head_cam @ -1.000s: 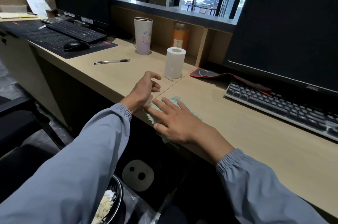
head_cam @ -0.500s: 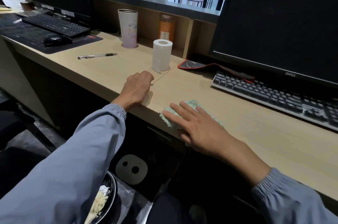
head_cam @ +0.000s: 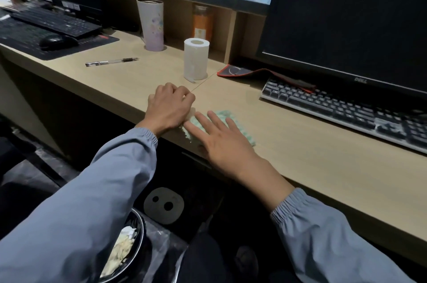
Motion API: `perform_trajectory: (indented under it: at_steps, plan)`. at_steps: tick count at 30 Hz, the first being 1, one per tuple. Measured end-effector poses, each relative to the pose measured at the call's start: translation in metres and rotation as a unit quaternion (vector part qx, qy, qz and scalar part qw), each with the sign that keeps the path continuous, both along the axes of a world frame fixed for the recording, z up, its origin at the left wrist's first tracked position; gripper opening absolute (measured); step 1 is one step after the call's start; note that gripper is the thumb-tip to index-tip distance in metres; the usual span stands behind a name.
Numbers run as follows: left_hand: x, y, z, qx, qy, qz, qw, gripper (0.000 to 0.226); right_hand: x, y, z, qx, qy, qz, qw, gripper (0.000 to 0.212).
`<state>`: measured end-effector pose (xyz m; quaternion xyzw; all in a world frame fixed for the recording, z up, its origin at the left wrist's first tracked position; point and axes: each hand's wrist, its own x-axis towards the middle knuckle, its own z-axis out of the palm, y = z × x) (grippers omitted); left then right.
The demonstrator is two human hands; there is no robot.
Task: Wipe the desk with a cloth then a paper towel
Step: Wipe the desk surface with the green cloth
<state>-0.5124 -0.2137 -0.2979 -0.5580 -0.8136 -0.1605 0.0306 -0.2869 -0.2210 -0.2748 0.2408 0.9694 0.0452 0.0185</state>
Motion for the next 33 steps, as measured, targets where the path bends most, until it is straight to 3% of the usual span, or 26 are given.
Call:
perform_trajectory:
  at_steps: [3,6,10,13,19,24,30,33]
  plan:
    - [0.003,0.0,0.0,0.007,-0.007,0.009,1.0,0.055,0.026,-0.001,0.004,-0.024,-0.005,0.004,1.0,0.072]
    - [0.013,-0.005,0.004,0.028,-0.015,0.019,0.999,0.042,0.053,0.001,0.001,-0.017,0.015,-0.001,1.0,0.064]
    - [0.028,-0.017,0.001,0.071,0.026,0.003,0.997,0.035,0.092,0.001,-0.007,0.005,0.031,-0.015,0.999,0.08]
    - [0.054,-0.032,0.005,0.127,-0.036,-0.017,0.991,0.028,0.115,-0.001,-0.007,0.01,0.036,-0.031,0.999,0.081]
    - [0.145,-0.065,-0.007,0.202,-0.02,-0.14,0.969,0.034,0.117,-0.009,-0.011,0.042,0.064,-0.041,0.996,0.076]
    - [0.197,-0.078,-0.024,0.26,0.004,-0.191,0.946,0.033,0.145,-0.009,-0.019,0.059,0.082,-0.06,0.993,0.052]
    - [0.23,-0.078,-0.04,0.273,-0.054,-0.172,0.945,0.044,0.186,-0.012,-0.019,0.056,0.087,-0.087,0.991,0.073]
    - [0.247,-0.079,-0.052,0.282,-0.026,-0.159,0.946,0.046,0.207,-0.014,-0.023,0.075,0.093,-0.106,0.987,0.079]
